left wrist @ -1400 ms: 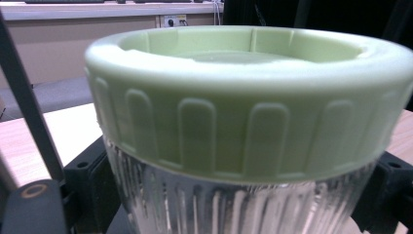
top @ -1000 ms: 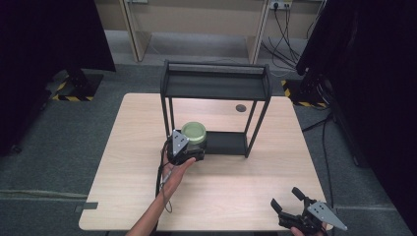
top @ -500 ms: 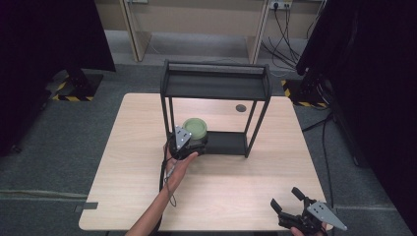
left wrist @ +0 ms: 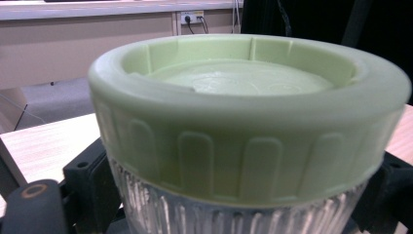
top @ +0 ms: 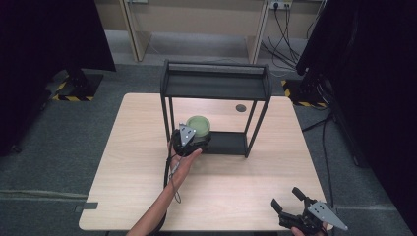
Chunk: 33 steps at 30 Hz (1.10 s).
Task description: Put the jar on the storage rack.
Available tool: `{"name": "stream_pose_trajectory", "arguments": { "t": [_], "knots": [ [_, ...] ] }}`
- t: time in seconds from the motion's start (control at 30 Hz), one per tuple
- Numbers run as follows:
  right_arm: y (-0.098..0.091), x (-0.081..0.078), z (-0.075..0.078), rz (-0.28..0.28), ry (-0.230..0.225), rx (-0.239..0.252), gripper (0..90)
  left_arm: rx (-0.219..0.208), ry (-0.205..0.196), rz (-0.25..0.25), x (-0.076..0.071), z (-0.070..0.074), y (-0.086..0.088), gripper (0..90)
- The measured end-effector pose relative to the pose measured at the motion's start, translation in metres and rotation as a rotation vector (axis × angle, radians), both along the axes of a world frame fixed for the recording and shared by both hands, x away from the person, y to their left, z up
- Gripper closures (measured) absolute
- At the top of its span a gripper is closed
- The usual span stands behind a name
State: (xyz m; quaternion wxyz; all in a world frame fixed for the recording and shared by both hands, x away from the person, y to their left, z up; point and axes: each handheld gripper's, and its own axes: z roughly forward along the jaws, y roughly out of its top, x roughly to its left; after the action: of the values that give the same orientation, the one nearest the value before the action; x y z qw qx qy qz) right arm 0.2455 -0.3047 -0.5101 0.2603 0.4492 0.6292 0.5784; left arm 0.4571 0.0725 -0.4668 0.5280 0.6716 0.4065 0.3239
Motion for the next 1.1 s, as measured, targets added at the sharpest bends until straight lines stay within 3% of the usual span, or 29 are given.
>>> {"name": "stream_pose_trajectory", "arguments": {
  "t": [0.63, 1.1],
  "knots": [
    [-0.001, 0.000, 0.000, 0.002, 0.000, 0.003, 3.3, 0.007, -0.009, 0.021, 0.020, -0.006, -0.011, 11.3],
    [0.000, 0.000, 0.000, 0.005, 0.000, 0.002, 3.3, -0.005, 0.001, 0.014, 0.020, -0.009, -0.008, 10.7]
  ]
}}
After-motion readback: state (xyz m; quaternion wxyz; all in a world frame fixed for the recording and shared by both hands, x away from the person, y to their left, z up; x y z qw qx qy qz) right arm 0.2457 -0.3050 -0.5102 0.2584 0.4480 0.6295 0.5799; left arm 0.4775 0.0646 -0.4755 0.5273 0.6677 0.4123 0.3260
